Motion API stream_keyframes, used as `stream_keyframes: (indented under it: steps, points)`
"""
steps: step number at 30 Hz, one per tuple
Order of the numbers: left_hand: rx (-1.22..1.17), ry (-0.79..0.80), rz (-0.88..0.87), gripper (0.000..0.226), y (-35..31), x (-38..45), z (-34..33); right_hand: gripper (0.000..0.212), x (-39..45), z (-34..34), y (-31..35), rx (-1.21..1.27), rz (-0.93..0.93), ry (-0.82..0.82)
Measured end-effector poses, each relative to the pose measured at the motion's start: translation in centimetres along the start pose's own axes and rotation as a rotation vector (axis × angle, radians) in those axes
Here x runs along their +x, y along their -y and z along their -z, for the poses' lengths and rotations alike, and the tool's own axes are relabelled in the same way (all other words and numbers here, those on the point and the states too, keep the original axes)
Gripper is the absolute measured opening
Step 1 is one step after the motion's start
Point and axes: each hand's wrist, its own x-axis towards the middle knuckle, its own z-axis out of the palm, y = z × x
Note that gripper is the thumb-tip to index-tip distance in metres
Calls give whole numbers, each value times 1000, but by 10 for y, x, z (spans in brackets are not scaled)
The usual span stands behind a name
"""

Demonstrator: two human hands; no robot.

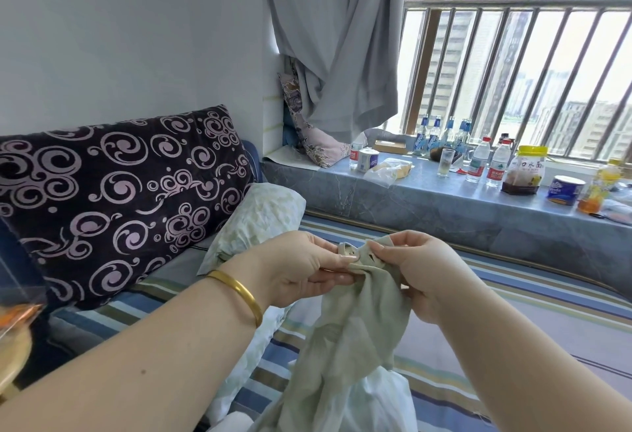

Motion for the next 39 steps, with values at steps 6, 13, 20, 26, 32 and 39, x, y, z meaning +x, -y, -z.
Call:
stream_keyframes:
  steps: [6, 13, 20, 26, 32, 39]
  points:
    - [167, -123, -42, 19, -3, 0, -16, 17, 4, -4, 1, -139, 80, -76]
    - [397, -279, -130, 44, -2, 5, -29, 14, 3, -7, 1, -179, 92, -62]
    - [521, -267, -162, 43, 1, 3, -30, 20, 3, 2, 6, -268, 98, -124]
    - [749, -239, -218, 45, 0, -2, -40, 18, 0, 3, 8, -390, 108, -156]
    - [983, -299, -338, 47, 0, -1, -40, 14, -4, 3, 14, -556, 153, -145]
    - [951, -306, -345, 53, -4, 1, -34, 28, -12, 14, 24, -2, -127, 145]
